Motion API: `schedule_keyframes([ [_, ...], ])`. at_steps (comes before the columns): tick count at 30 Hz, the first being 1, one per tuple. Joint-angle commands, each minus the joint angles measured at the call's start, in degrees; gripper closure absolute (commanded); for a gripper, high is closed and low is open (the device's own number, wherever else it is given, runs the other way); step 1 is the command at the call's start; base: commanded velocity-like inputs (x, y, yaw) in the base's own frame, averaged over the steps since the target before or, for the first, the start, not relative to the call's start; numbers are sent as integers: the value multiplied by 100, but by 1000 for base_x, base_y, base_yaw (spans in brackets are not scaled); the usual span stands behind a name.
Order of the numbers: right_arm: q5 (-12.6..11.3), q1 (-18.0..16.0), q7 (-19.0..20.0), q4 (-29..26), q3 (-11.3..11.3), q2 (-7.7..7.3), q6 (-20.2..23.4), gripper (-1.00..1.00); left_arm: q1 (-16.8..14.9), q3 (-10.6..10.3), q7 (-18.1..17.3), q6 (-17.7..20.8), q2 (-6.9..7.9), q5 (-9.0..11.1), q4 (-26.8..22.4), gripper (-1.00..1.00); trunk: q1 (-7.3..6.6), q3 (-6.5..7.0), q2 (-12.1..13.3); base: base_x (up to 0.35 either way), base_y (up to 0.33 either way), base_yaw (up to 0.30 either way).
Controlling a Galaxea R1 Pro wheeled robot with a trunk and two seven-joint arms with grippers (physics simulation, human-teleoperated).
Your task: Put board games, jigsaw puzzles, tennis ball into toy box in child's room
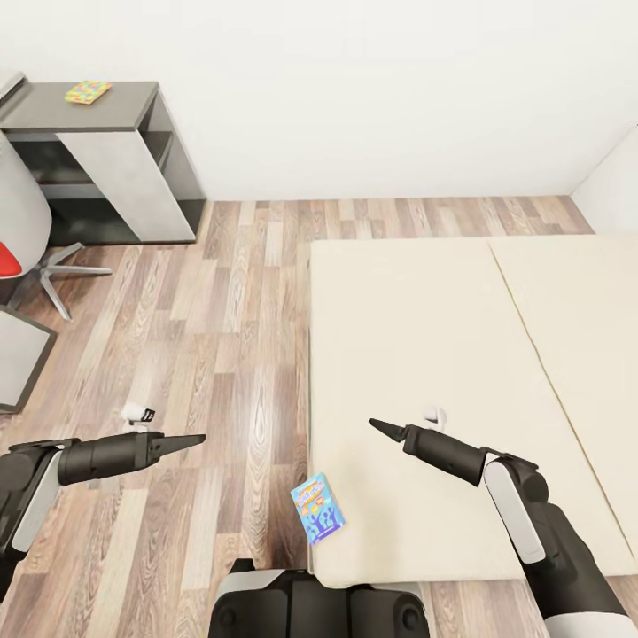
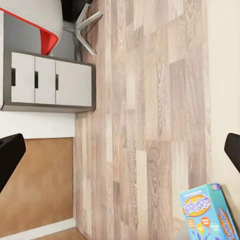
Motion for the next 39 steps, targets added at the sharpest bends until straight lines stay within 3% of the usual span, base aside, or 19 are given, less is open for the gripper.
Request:
schedule_keyframes([
  [1, -13, 4, 10, -8, -7, -1, 25, -100, -2, 0, -11, 57, 2, 13, -1, -100, 4, 3, -8, 0, 0, 0],
  [39, -11, 162, 67, 30, -27, -18, -409, -100, -2, -5, 11, 53, 2, 7, 8, -100, 4, 361, -8, 0, 0, 0],
])
